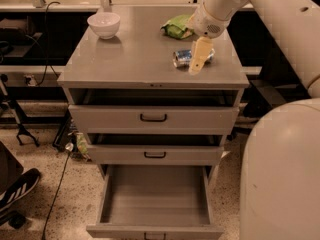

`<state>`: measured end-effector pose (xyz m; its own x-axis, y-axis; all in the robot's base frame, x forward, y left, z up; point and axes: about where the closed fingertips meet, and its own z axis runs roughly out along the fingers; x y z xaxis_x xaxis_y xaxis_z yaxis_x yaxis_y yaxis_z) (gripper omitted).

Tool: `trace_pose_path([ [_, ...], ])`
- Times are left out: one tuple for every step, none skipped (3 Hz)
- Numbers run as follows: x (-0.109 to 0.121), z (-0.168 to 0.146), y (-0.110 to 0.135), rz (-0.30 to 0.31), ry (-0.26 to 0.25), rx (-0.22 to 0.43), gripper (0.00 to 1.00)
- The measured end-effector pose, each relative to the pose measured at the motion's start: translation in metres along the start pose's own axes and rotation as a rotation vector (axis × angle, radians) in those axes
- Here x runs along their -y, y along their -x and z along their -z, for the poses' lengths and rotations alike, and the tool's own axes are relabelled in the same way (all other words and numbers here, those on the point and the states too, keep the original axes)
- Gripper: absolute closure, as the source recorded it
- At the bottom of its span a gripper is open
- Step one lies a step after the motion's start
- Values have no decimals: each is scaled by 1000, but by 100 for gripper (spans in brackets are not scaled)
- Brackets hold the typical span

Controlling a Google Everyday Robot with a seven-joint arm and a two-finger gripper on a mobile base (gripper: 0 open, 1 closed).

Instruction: Place redbull can into bottom drawer

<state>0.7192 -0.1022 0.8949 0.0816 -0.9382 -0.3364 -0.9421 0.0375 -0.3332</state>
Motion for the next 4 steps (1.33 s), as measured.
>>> trace_pose_path([
  [13,-10,-27,-22,-7,-45,0],
  [29,-33,-55,-40,4,-92,3],
  [39,-52,-73,-60,11,-118,8],
  [42,-54,-75,-62,9,-128,29],
])
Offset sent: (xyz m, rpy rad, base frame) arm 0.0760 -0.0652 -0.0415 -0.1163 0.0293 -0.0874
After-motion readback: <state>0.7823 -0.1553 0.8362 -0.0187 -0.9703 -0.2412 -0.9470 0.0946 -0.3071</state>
